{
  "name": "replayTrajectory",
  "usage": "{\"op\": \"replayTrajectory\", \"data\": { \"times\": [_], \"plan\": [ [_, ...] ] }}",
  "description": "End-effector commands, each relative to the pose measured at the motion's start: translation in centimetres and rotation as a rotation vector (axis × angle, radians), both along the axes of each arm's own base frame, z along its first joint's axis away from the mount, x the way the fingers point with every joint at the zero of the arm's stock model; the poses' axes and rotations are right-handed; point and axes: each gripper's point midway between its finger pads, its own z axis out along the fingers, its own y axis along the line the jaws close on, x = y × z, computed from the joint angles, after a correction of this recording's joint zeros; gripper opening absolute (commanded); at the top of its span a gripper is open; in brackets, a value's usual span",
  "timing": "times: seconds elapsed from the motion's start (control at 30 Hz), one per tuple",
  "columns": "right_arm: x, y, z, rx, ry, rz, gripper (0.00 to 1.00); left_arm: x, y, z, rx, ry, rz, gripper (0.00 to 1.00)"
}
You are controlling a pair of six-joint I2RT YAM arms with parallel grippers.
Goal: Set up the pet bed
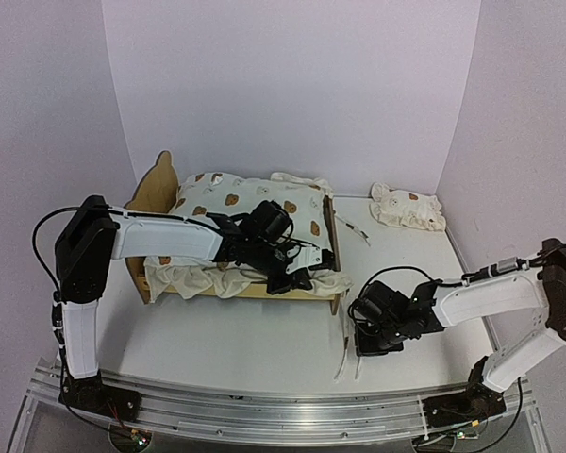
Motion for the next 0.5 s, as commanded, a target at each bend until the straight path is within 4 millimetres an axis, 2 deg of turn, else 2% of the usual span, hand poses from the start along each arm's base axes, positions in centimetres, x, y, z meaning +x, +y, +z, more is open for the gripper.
{"op": "replayTrajectory", "data": {
  "times": [0.0, 0.2, 0.27, 0.37, 0.47],
  "plan": [
    [1.7, -1.7, 3.8, -0.083, -0.069, 0.034, 0.0, 1.5, -0.1, 7.5, -0.114, -0.033, 0.047, 0.0],
    [5.1, -1.8, 12.5, -0.018, -0.264, 0.076, 0.0, 2.8, 1.6, 9.9, -0.145, 0.002, 0.072, 0.0],
    [5.7, -1.4, 14.4, -0.013, -0.309, 0.117, 0.0, 2.8, 2.0, 10.2, -0.149, 0.012, 0.064, 0.0],
    [6.1, -0.7, 15.7, -0.011, -0.329, 0.153, 0.0, 2.3, 2.1, 9.7, -0.147, 0.03, 0.041, 0.0],
    [5.9, -0.1, 15.2, -0.006, -0.299, 0.175, 0.0, 1.6, 1.8, 8.3, -0.143, 0.067, 0.009, 0.0]
  ]
}}
